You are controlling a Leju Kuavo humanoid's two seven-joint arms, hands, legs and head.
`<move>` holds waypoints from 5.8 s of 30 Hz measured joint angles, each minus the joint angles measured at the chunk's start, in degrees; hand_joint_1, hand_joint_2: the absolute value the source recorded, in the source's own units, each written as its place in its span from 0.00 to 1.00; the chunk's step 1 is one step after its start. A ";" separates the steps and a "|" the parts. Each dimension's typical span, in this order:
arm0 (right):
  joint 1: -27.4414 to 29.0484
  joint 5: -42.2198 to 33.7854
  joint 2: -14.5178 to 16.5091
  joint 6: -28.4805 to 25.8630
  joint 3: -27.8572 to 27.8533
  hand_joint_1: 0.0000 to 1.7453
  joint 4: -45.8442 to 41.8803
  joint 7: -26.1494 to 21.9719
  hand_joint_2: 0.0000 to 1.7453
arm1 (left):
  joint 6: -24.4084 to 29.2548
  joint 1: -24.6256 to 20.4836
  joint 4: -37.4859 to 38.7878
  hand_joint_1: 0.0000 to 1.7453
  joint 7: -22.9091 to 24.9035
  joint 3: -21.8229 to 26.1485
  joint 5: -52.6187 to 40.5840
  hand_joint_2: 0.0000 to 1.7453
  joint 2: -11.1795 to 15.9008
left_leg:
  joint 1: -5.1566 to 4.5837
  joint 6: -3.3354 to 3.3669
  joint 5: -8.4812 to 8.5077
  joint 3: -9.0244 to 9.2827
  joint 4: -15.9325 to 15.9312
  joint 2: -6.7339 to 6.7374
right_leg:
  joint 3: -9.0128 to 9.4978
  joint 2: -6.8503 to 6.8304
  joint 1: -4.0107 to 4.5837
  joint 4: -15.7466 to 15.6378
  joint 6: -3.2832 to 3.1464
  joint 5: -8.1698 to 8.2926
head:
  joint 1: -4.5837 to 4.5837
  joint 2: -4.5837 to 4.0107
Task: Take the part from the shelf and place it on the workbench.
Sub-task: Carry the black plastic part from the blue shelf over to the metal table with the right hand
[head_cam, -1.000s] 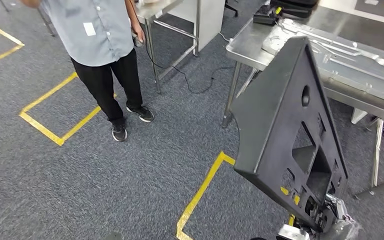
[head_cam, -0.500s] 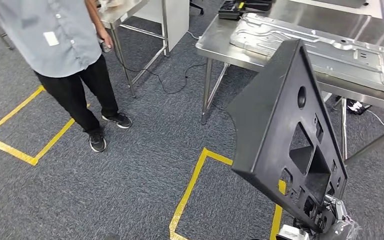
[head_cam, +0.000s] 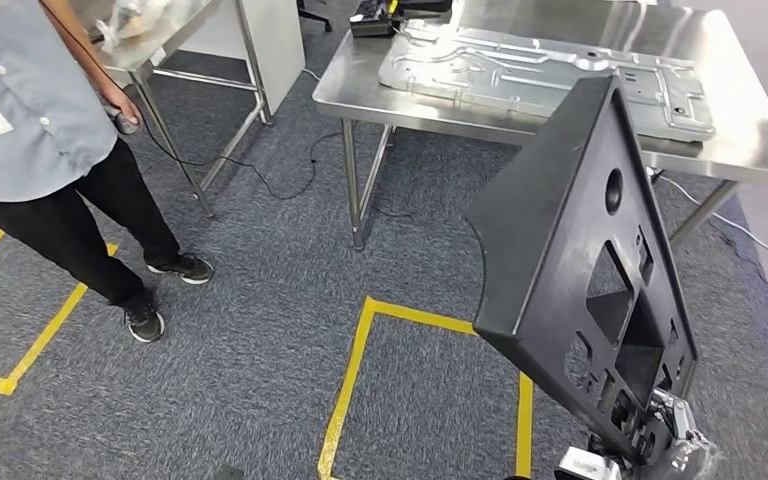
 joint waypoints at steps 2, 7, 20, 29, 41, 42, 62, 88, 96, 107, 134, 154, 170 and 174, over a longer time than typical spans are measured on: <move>0.03 0.03 -0.03 0.00 0.00 1.00 0.01 0.00 1.00 | -0.02 -0.16 0.00 0.00 -0.01 0.00 -0.01 1.00 0.03 | -0.19 0.44 0.02 0.21 -0.51 0.28 | -0.34 1.01 -0.15 -0.08 0.74 0.20 | 0.00 -0.01; -0.13 0.11 -0.12 -0.02 0.00 1.00 0.00 0.00 1.00 | 0.01 -0.10 0.00 0.00 0.07 0.02 -0.23 1.00 -0.07 | 0.28 1.87 0.76 0.57 -1.54 3.63 | -4.21 -3.96 -0.03 7.82 2.16 -4.33 | 0.21 0.00; -0.42 0.03 -0.71 0.00 0.31 1.00 0.39 1.07 1.00 | -0.83 -0.37 0.00 0.00 -0.73 0.02 -0.34 1.00 -0.07 | -0.01 -0.59 -2.00 1.77 -0.22 7.50 | 0.51 -7.91 -0.14 -1.11 0.25 0.26 | 0.15 0.00; -1.23 1.58 -1.89 0.02 2.50 1.00 1.58 2.45 1.00 | -1.61 0.15 0.00 0.00 -1.16 0.02 -0.51 1.00 0.10 | 0.01 -0.28 -0.63 -2.33 4.06 3.74 | 0.75 -5.18 0.18 -0.15 -0.42 -0.54 | 0.14 -0.01; -1.08 5.37 -2.61 0.00 3.61 1.00 1.98 0.84 1.00 | -1.62 0.05 0.00 0.00 -0.86 0.00 -0.87 1.00 0.21 | 0.23 1.95 1.19 -0.49 -0.90 4.03 | -6.52 -5.60 -0.53 15.48 2.54 -7.69 | 0.21 -0.01; -1.07 5.57 -2.61 0.00 3.60 1.00 2.02 0.77 1.00 | -1.62 0.05 0.00 0.00 -0.83 0.00 -0.89 1.00 0.21 | 0.26 1.84 1.10 -0.40 -0.86 4.05 | -5.60 -5.69 -0.71 13.44 2.61 -6.03 | 0.21 -0.01; -1.27 2.55 -2.56 0.02 3.67 1.00 2.53 1.69 1.00 | -2.16 0.07 0.00 0.00 -1.42 -0.05 -1.44 1.00 0.51 | -0.35 0.60 0.64 -0.67 -0.15 3.78 | 0.92 -5.46 0.39 -0.24 0.11 -0.73 | 0.13 -0.01; -1.68 0.99 -2.36 0.02 4.24 1.00 2.61 -0.04 1.00 | -2.62 0.25 0.00 0.00 -1.50 -0.15 -1.74 1.00 0.51 | -0.09 -0.45 -4.52 -6.59 13.06 3.94 | 0.84 -5.80 0.32 -0.60 -0.90 -0.45 | 0.17 -0.01; -1.75 1.69 -2.31 0.01 4.24 1.00 2.63 -0.01 1.00 | -2.60 0.18 0.00 0.00 -1.57 -0.21 -1.89 1.00 0.63 | -0.46 1.87 1.26 -0.04 -1.49 3.92 | 0.98 -5.74 0.61 0.18 0.76 -1.31 | 0.20 0.00; -1.75 4.64 -2.34 0.00 4.23 1.00 2.83 -1.24 1.00 | -2.82 0.11 0.00 0.00 -1.69 -0.24 -2.31 1.00 0.54 | -0.17 1.19 0.43 0.86 -1.39 3.94 | 0.31 -6.11 -0.80 0.45 2.28 -0.15 | 0.22 0.01; -1.08 6.15 -1.83 0.00 3.79 1.00 2.69 -2.03 1.00 | 1.07 -0.01 0.00 0.00 -1.37 -0.24 -1.72 1.00 0.34 | -0.07 2.24 1.68 -0.38 -1.41 2.95 | -4.65 -6.05 -0.54 12.31 2.37 -5.82 | 0.21 0.00; -1.19 5.78 -1.81 0.01 3.78 1.00 2.97 -0.76 1.00 | 0.20 0.02 0.00 0.00 -1.32 -0.23 -1.64 1.00 0.30 | -0.47 0.43 0.89 -0.71 -0.41 3.66 | 1.71 -7.86 -0.15 -0.49 0.71 -1.31 | 0.11 0.00; -1.93 2.00 -2.93 0.01 4.13 1.00 4.33 3.22 1.00 | -0.85 0.02 0.00 0.00 -1.45 -0.22 -2.26 1.00 0.29 | -0.38 1.04 1.05 -0.24 -1.08 2.48 | 1.04 -6.09 0.04 -0.56 1.29 -0.66 | 0.16 0.00; -2.12 1.70 -2.94 0.02 4.19 1.00 4.49 3.55 1.00 | -0.93 0.00 0.00 0.00 -1.52 -0.22 -2.33 1.00 0.29 | -0.25 0.01 -1.49 -1.72 2.46 2.72 | 1.44 -6.40 -0.51 -1.45 -0.09 -0.28 | 0.12 -0.01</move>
